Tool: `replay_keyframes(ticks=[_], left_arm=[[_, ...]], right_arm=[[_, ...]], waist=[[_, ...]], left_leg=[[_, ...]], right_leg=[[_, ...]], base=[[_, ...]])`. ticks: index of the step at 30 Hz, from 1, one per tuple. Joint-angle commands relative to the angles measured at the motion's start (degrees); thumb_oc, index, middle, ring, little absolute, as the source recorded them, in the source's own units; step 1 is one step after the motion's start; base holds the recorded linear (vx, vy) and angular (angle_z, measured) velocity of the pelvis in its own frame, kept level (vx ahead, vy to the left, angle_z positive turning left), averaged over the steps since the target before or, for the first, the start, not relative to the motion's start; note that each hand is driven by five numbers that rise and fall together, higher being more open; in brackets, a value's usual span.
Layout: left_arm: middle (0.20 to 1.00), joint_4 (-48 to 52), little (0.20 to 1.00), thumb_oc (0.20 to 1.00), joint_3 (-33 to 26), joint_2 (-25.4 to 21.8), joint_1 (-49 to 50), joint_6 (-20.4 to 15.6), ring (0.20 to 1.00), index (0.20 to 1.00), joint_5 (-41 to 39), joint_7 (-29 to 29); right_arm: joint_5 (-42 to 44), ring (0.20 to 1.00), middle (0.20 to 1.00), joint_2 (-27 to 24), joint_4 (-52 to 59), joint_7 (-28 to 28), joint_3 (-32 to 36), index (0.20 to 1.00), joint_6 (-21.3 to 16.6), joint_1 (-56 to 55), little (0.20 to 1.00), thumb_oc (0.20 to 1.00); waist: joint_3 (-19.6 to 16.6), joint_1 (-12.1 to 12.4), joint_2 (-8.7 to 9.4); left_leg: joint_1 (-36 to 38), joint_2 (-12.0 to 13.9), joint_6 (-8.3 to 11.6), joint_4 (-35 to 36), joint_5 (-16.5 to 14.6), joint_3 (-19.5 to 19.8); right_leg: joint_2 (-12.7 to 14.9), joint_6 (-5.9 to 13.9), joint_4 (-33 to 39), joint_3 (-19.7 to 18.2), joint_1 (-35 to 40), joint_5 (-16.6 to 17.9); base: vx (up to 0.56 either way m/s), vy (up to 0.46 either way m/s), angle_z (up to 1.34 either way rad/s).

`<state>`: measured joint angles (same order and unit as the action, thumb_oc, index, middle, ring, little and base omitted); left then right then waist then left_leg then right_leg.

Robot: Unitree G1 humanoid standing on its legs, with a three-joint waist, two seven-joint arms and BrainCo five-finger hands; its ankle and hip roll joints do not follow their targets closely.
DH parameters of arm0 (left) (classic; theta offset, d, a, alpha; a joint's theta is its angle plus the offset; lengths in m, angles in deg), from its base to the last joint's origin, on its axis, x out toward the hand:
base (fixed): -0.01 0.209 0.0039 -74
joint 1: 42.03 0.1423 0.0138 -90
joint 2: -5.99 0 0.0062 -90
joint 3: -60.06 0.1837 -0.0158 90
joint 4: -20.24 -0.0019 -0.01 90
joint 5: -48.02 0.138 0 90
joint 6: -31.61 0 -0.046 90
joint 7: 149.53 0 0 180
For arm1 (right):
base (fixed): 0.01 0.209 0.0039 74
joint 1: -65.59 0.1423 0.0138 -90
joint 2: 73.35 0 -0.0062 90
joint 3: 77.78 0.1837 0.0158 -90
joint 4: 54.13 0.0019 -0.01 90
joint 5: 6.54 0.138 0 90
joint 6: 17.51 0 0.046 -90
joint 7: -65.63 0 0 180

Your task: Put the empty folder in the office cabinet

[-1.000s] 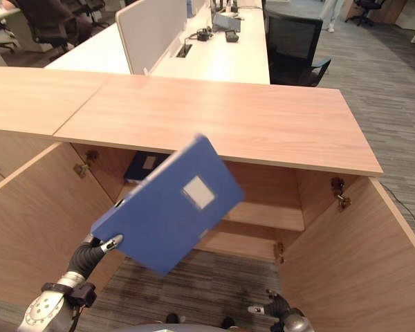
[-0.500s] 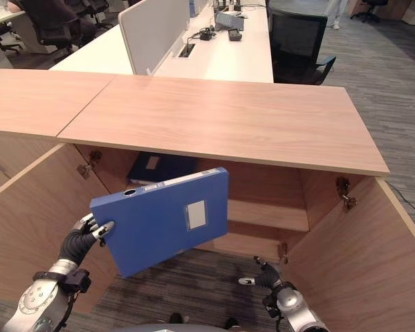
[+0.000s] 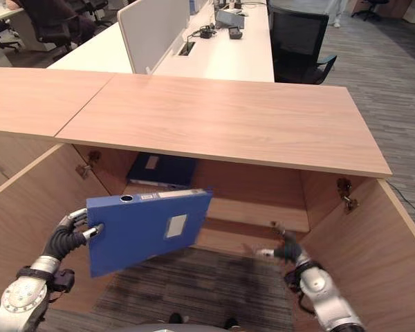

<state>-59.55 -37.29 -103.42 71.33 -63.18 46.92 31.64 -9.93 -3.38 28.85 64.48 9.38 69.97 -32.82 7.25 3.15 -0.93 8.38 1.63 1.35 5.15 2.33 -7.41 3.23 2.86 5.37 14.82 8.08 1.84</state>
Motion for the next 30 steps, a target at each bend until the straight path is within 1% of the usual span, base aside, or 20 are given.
replay_keyframes(ticks=[1,2,3,6,7,8,11,15,16,17,18,19,20,21,23,25,26,30], left_arm=[[0.200,2.13,0.200,0.200,-4.38,-3.81,-1.03,-4.41,0.200,0.200,4.01,-1.44],[0.200,1.99,0.200,0.200,-5.69,-4.23,-1.10,-4.38,0.200,0.200,6.74,-1.78],[0.200,2.03,0.200,0.200,-5.72,-4.17,-1.08,-4.38,0.200,0.200,6.84,-1.79],[0.200,2.38,0.200,0.200,-7.22,-5.36,-1.69,-4.33,0.200,0.200,13.06,-2.32],[0.200,2.43,0.200,0.200,-7.29,-5.31,-1.66,-4.31,0.200,0.200,13.13,-2.30],[0.200,2.72,0.200,0.200,-7.31,-5.36,-2.40,-4.56,0.200,0.200,14.39,-2.79],[0.200,4.10,0.200,0.200,-6.40,-5.39,-4.40,-5.13,0.200,0.200,16.33,-3.22],[0.200,6.84,0.200,0.200,-3.77,-6.41,-7.36,-6.71,0.200,0.200,14.44,-2.83],[0.200,6.77,0.200,0.200,-3.88,-6.45,-7.42,-6.72,0.200,0.200,14.34,-2.82],[0.200,7.35,0.200,0.200,-1.96,-6.97,-9.01,-7.21,0.200,0.200,12.22,-2.48],[0.200,7.27,0.200,0.200,-2.00,-7.02,-9.09,-7.23,0.200,0.200,12.14,-2.47],[0.200,7.94,0.200,0.200,-0.19,-7.87,-10.37,-7.43,0.200,0.200,11.27,-2.11],[0.200,7.87,0.200,0.200,-0.22,-7.91,-10.45,-7.42,0.200,0.200,11.25,-2.12],[0.200,8.70,0.200,0.200,0.87,-8.39,-11.27,-7.86,0.200,0.200,9.95,-1.76],[0.200,9.11,0.200,0.200,2.54,-9.22,-12.53,-8.38,0.200,0.200,8.28,-1.31],[0.200,9.22,0.200,0.200,3.15,-9.36,-12.93,-8.41,0.200,0.200,7.98,-1.16],[0.200,9.74,0.200,0.200,4.50,-10.02,-13.94,-8.36,0.200,0.200,7.37,-0.75],[0.200,10.71,0.200,0.200,6.50,-11.32,-15.22,-8.96,0.200,0.200,6.26,0.19]], right_arm=[[1.76,1.000,1.000,-1.27,3.53,0.01,0.33,1.000,-2.95,3.32,1.000,1.000],[1.09,1.000,1.000,-2.01,6.34,-0.10,1.35,1.000,-3.71,3.91,1.000,1.000],[1.07,1.000,1.000,-1.99,6.52,-0.15,1.42,1.000,-3.63,3.84,1.000,1.000],[0.30,1.000,1.000,-3.21,9.79,-1.66,1.79,1.000,-3.77,4.92,1.000,1.000],[0.30,1.000,1.000,-3.21,9.81,-1.70,1.77,1.000,-3.72,4.98,1.000,1.000],[0.49,1.000,1.000,-3.38,9.90,-2.88,0.31,1.000,-3.69,5.73,1.000,1.000],[-0.37,1.000,1.000,-3.62,8.68,-3.93,-3.51,1.000,-3.56,8.55,1.000,1.000],[1.64,1.000,1.000,-2.60,5.99,-5.57,-9.54,1.000,-3.53,12.83,1.000,1.000],[1.73,1.000,1.000,-2.57,5.60,-5.52,-9.78,1.000,-3.66,13.25,1.000,1.000],[3.72,1.000,1.000,-1.29,3.15,-6.37,-12.66,1.000,-3.22,14.83,1.000,1.000],[3.77,1.000,1.000,-1.23,2.81,-6.31,-12.83,1.000,-3.36,15.14,1.000,1.000],[4.29,1.000,1.000,0.27,0.59,-6.71,-16.08,1.000,-3.05,17.36,1.000,1.000],[4.31,1.000,1.000,0.36,0.29,-6.64,-16.24,1.000,-3.15,17.65,1.000,1.000],[4.83,1.000,1.000,1.72,-1.07,-6.66,-18.17,1.000,-3.05,19.23,1.000,1.000],[5.73,1.000,1.000,3.19,-2.23,-6.73,-19.94,1.000,-3.03,20.88,1.000,1.000],[5.85,1.000,1.000,3.62,-2.54,-6.68,-20.48,1.000,-3.07,21.37,1.000,1.000],[5.97,1.000,1.000,4.28,-3.05,-6.35,-21.49,1.000,-3.08,22.51,1.000,1.000],[6.63,1.000,1.000,4.93,-3.26,-5.66,-22.18,1.000,-3.42,24.22,1.000,1.000]], waist=[[-0.59,-0.40,3.00],[-0.68,-0.44,2.96],[-0.65,-0.43,2.96],[-0.85,-0.36,3.11],[-0.83,-0.37,3.12],[-0.96,-0.18,3.25],[-0.94,0.03,3.28],[-1.16,0.33,3.37],[-1.08,0.26,3.39],[-1.20,0.37,3.32],[-1.13,0.33,3.35],[-1.24,0.54,3.28],[-1.17,0.51,3.32],[-1.27,0.67,3.25],[-1.35,0.72,3.24],[-1.37,0.75,3.24],[-1.49,0.76,3.20],[-1.65,0.72,3.21]], left_leg=[[-0.21,-1.34,-0.24,-0.15,-5.43,2.75],[-0.17,-1.34,-0.23,-0.15,-5.54,2.66],[-0.16,-1.33,-0.23,-0.15,-5.55,2.64],[-0.19,-1.29,-0.14,-0.15,-5.62,2.53],[-0.20,-1.29,-0.14,-0.15,-5.62,2.50],[-0.21,-1.26,-0.06,-0.15,-5.61,2.44],[-0.22,-1.24,0.02,-0.15,-5.62,2.53],[-0.13,-1.19,0.15,-0.15,-5.51,2.53],[-0.12,-1.18,0.15,-0.15,-5.52,2.51],[0.00,-1.18,0.19,-0.15,-5.46,2.48],[0.02,-1.17,0.20,-0.15,-5.47,2.46],[0.15,-1.17,0.23,-0.15,-5.43,2.44],[0.16,-1.17,0.24,-0.15,-5.44,2.42],[0.29,-1.16,0.28,-0.15,-5.43,2.40],[0.45,-1.12,0.31,-0.15,-5.42,2.37],[0.51,-1.11,0.32,-0.15,-5.42,2.36],[0.66,-1.10,0.33,-0.15,-5.42,2.36],[0.87,-1.04,0.36,-0.15,-5.45,2.32]], right_leg=[[3.12,4.12,-0.37,2.44,1.28,-1.15],[3.15,4.13,-0.37,2.33,1.23,-1.15],[3.15,4.13,-0.37,2.30,1.23,-1.15],[3.16,4.06,-0.37,2.18,1.18,-1.16],[3.16,4.06,-0.37,2.15,1.16,-1.15],[3.18,4.03,-0.37,2.16,1.16,-1.18],[3.16,3.96,-0.37,2.11,1.14,-1.21],[3.15,3.94,-0.37,2.20,1.29,-1.19],[3.15,3.94,-0.37,2.18,1.29,-1.19],[3.17,3.92,-0.37,2.23,1.43,-1.18],[3.17,3.92,-0.37,2.21,1.43,-1.18],[3.15,3.86,-0.37,2.25,1.64,-1.22],[3.15,3.86,-0.37,2.23,1.65,-1.22],[3.12,3.84,-0.37,2.31,1.75,-1.27],[3.12,3.84,-0.37,2.30,1.92,-1.26],[3.13,3.83,-0.37,2.32,2.00,-1.27],[3.11,3.81,-0.37,2.28,2.10,-1.28],[3.08,3.79,-0.37,2.07,2.19,-1.28]], base=[[0.00,0.000,0.00],[0.00,0.000,0.00],[0.00,0.000,0.00],[0.00,0.000,0.00],[0.00,0.000,0.00],[0.00,0.000,0.00],[0.00,0.000,0.00],[0.00,0.000,0.00],[0.00,0.000,0.00],[0.00,0.000,0.00],[0.00,0.000,0.00],[0.00,0.000,0.00],[0.00,0.000,0.00],[0.00,0.000,0.00],[0.00,0.000,0.00],[0.00,0.000,0.00],[0.00,0.000,0.00],[0.00,0.000,0.00]])
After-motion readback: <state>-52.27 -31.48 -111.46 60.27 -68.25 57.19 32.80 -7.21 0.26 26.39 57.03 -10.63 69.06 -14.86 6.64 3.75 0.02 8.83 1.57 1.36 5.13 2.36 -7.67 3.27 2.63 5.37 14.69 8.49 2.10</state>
